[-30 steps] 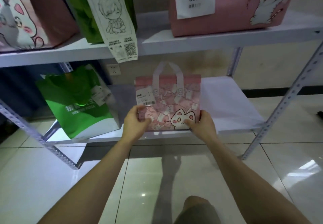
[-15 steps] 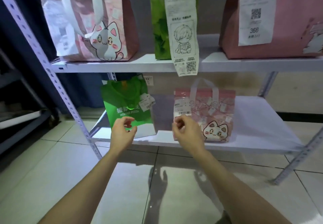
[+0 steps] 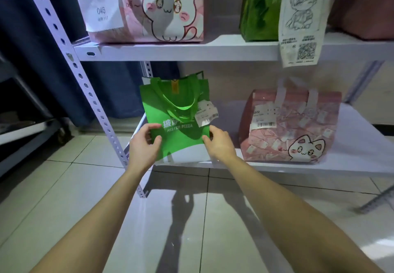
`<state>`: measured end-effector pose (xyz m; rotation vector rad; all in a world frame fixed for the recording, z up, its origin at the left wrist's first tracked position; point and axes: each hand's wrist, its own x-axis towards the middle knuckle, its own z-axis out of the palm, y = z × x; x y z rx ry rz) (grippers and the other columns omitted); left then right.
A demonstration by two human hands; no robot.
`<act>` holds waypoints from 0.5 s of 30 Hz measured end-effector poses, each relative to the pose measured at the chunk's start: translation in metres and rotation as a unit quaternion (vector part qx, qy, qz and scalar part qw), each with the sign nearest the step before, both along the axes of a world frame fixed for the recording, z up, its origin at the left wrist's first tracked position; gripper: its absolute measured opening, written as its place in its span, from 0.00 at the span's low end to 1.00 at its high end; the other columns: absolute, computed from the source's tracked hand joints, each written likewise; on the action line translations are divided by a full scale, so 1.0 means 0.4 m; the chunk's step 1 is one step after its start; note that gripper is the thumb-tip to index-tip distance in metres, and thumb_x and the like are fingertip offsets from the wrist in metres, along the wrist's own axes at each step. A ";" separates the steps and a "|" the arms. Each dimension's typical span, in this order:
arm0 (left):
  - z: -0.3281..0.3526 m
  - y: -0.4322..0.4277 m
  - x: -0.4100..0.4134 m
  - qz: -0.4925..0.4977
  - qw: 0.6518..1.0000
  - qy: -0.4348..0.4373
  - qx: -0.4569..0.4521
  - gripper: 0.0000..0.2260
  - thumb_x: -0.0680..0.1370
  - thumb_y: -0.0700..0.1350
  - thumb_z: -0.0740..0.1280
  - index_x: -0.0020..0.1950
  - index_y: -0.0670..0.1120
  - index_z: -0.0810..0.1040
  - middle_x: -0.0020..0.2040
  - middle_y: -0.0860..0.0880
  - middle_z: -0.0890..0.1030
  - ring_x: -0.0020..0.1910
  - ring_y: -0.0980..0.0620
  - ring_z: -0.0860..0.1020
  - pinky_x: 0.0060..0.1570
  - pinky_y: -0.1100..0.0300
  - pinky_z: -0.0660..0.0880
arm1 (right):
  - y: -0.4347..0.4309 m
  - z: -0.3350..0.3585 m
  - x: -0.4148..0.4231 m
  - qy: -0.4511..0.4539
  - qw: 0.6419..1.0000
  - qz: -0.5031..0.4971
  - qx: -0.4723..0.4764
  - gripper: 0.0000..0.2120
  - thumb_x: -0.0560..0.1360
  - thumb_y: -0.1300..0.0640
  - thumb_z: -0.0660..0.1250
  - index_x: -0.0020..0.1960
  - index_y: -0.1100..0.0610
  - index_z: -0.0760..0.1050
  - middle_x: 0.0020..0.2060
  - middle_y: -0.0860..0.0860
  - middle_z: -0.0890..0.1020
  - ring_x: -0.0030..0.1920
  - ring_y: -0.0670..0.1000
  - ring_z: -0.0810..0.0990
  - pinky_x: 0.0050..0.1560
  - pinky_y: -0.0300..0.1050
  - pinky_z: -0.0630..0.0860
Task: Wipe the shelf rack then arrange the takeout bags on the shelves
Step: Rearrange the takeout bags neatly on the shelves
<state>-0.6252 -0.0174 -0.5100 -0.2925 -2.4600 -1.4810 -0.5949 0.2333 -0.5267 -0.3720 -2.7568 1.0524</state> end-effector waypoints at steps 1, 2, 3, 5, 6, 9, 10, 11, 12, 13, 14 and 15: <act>-0.003 -0.011 0.006 -0.002 1.000 0.009 0.007 0.15 0.81 0.35 0.69 0.62 0.53 0.85 0.57 0.56 0.87 0.56 0.51 0.84 0.60 0.54 0.82 | -0.007 -0.009 0.011 0.012 1.000 0.005 0.017 0.04 0.83 0.51 0.66 0.53 0.52 0.75 0.42 0.52 0.84 0.44 0.59 0.82 0.43 0.53 0.77; -0.003 -0.025 0.012 -0.003 1.000 0.020 0.016 0.16 0.81 0.34 0.68 0.60 0.53 0.85 0.56 0.56 0.87 0.55 0.53 0.84 0.58 0.57 0.82 | -0.014 -0.020 0.025 0.034 0.999 0.013 0.033 0.05 0.83 0.51 0.65 0.51 0.52 0.73 0.39 0.52 0.83 0.40 0.58 0.81 0.39 0.54 0.75; -0.001 -0.041 0.018 -0.004 0.999 0.034 0.028 0.16 0.82 0.34 0.67 0.59 0.53 0.85 0.55 0.56 0.88 0.53 0.54 0.84 0.55 0.59 0.82 | -0.021 -0.028 0.042 0.060 0.997 0.020 0.047 0.07 0.83 0.52 0.64 0.49 0.52 0.70 0.34 0.52 0.80 0.35 0.56 0.78 0.36 0.53 0.71; 0.012 -0.071 0.031 -0.004 0.996 0.072 0.047 0.13 0.82 0.35 0.68 0.59 0.53 0.83 0.52 0.55 0.87 0.47 0.55 0.83 0.47 0.62 0.80 | -0.036 -0.034 0.077 0.105 0.992 0.027 0.060 0.10 0.83 0.53 0.64 0.46 0.51 0.64 0.28 0.51 0.74 0.30 0.56 0.73 0.33 0.52 0.63; 0.020 -0.080 0.040 -0.002 0.994 0.092 0.055 0.12 0.82 0.37 0.68 0.59 0.53 0.81 0.50 0.56 0.85 0.45 0.55 0.82 0.45 0.62 0.79 | -0.041 -0.032 0.096 0.122 0.990 0.031 0.061 0.10 0.83 0.53 0.63 0.46 0.50 0.63 0.27 0.51 0.73 0.29 0.57 0.73 0.33 0.52 0.62; 0.060 -0.089 0.066 0.011 0.986 0.132 0.103 0.11 0.82 0.43 0.68 0.61 0.56 0.75 0.41 0.52 0.83 0.35 0.53 0.79 0.37 0.59 0.79 | -0.052 -0.020 0.150 0.155 0.985 0.032 0.071 0.05 0.84 0.53 0.62 0.53 0.50 0.66 0.26 0.49 0.72 0.28 0.57 0.72 0.34 0.51 0.62; 0.076 -0.089 0.071 0.019 0.982 0.136 0.132 0.10 0.82 0.46 0.67 0.61 0.57 0.74 0.37 0.50 0.82 0.33 0.51 0.78 0.33 0.58 0.77 | -0.048 -0.014 0.169 0.163 0.983 0.025 0.075 0.04 0.84 0.53 0.62 0.56 0.51 0.68 0.26 0.49 0.71 0.28 0.57 0.72 0.34 0.51 0.62; 0.092 -0.088 0.072 0.031 0.977 0.134 0.164 0.08 0.82 0.49 0.66 0.60 0.58 0.75 0.35 0.50 0.81 0.32 0.50 0.77 0.32 0.58 0.76 | -0.039 -0.006 0.190 0.173 0.982 0.016 0.077 0.06 0.84 0.52 0.62 0.60 0.51 0.69 0.25 0.49 0.72 0.28 0.57 0.72 0.33 0.51 0.64; 0.106 -0.084 0.070 0.046 0.972 0.129 0.189 0.06 0.82 0.51 0.65 0.58 0.60 0.76 0.35 0.51 0.81 0.32 0.49 0.78 0.33 0.57 0.76 | -0.024 0.002 0.214 0.184 0.980 0.011 0.077 0.07 0.85 0.52 0.62 0.61 0.49 0.68 0.25 0.48 0.72 0.28 0.56 0.73 0.31 0.50 0.65; 0.120 -0.074 0.071 0.063 0.969 0.123 0.205 0.04 0.82 0.53 0.64 0.55 0.61 0.77 0.37 0.52 0.82 0.35 0.48 0.79 0.36 0.54 0.77 | -0.004 0.010 0.239 0.192 0.978 0.006 0.078 0.07 0.85 0.52 0.62 0.61 0.48 0.68 0.25 0.48 0.73 0.27 0.53 0.74 0.28 0.49 0.65; 0.130 -0.058 0.073 0.083 0.968 0.122 0.205 0.04 0.82 0.55 0.63 0.52 0.61 0.77 0.39 0.53 0.81 0.38 0.47 0.79 0.40 0.54 0.77 | 0.020 0.016 0.266 0.200 0.976 -0.001 0.082 0.06 0.85 0.52 0.62 0.61 0.46 0.68 0.26 0.48 0.73 0.27 0.50 0.74 0.27 0.47 0.65; 0.136 -0.037 0.079 0.098 0.967 0.126 0.201 0.05 0.82 0.56 0.62 0.49 0.60 0.77 0.39 0.54 0.81 0.40 0.50 0.80 0.41 0.57 0.77 | 0.047 0.022 0.294 0.207 0.975 -0.009 0.084 0.05 0.85 0.51 0.62 0.60 0.45 0.68 0.27 0.47 0.74 0.27 0.47 0.73 0.26 0.44 0.65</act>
